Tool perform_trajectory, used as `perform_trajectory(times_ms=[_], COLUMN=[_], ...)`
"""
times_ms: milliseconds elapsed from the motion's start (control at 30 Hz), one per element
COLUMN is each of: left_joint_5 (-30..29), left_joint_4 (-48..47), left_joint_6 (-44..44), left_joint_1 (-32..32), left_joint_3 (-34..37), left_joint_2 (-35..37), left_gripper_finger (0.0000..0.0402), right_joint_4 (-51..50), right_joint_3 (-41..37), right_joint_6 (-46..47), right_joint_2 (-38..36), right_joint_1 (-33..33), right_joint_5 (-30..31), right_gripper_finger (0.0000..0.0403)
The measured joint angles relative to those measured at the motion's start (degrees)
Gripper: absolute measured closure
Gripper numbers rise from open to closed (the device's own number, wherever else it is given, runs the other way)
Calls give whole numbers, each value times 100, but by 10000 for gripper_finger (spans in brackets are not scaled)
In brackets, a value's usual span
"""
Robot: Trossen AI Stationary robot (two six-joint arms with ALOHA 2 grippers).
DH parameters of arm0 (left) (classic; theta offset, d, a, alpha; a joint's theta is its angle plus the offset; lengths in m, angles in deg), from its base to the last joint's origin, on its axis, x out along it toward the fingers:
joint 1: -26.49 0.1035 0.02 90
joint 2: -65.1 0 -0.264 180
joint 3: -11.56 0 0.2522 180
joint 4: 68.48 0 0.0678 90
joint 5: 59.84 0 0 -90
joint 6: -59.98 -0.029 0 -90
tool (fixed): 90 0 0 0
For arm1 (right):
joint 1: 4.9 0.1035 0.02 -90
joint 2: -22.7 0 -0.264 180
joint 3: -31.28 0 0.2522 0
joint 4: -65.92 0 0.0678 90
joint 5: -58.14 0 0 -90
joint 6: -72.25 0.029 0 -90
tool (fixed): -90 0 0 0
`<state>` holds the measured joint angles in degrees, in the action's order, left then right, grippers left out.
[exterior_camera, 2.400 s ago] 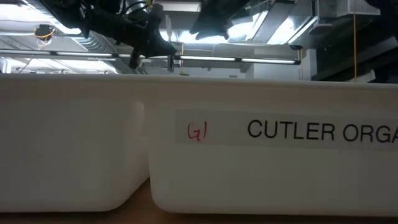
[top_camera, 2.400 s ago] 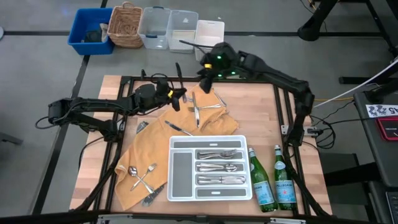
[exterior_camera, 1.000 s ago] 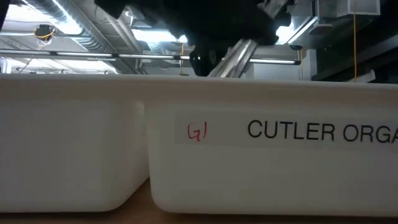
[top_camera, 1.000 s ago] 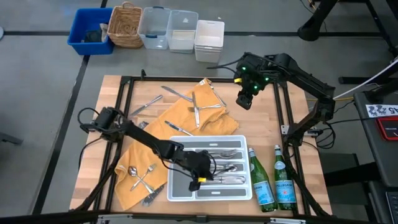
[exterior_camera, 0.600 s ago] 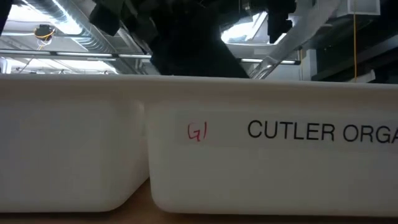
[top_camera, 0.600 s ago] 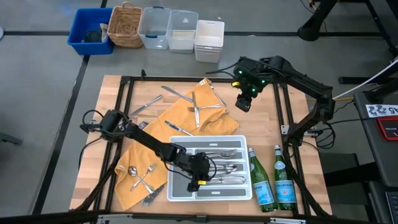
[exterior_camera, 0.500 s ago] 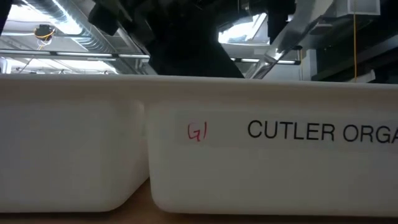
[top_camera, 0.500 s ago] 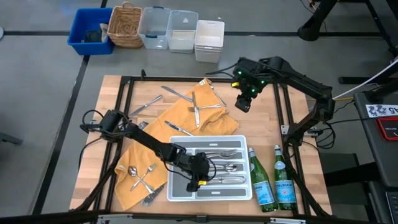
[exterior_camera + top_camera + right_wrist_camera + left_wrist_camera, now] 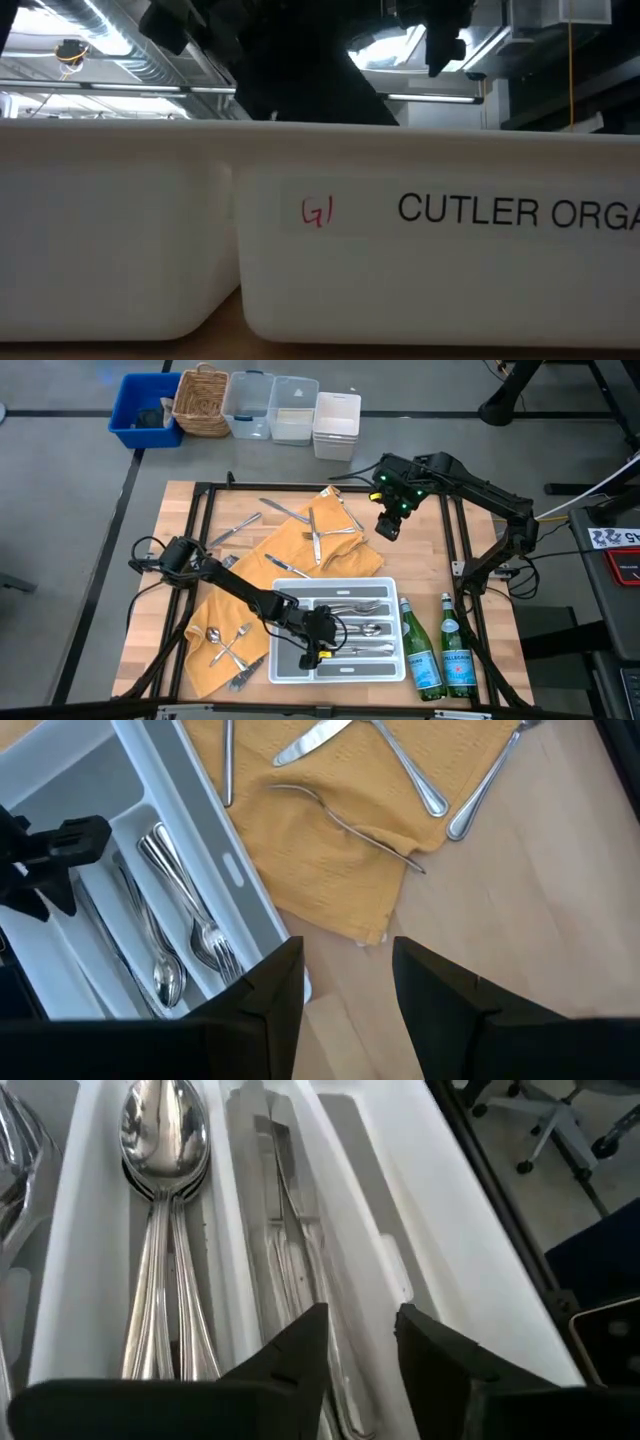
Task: Sort silverware
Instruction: Put the silver spoon into the white silverware tray
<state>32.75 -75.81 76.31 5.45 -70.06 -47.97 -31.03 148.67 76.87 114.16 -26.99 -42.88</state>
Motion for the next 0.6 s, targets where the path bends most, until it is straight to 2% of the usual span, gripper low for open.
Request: perform_trajectory(times_ms=[133, 233, 400, 600], left_joint_5=[0, 0, 20, 192], left_joint_4=[-79, -517, -1986, -3852], left_joint_6=[280, 513, 1212, 2801], left_joint_1=[4, 4, -55, -410], left_joint_3=[0, 0, 0, 0], left_joint_2=[261, 609, 1388, 2118], left_gripper_finger=[283, 286, 299, 309], right_joint_4=[82, 234, 488, 798], right_joint_3=[0, 0, 0, -2], right_joint_6=[-1, -2, -1, 0], right_joint_2=[0, 0, 0, 0], right_joint_1=[0, 0, 0, 183], right_joint_5=[-2, -9, -145, -275], right_gripper_finger=[247, 247, 247, 247])
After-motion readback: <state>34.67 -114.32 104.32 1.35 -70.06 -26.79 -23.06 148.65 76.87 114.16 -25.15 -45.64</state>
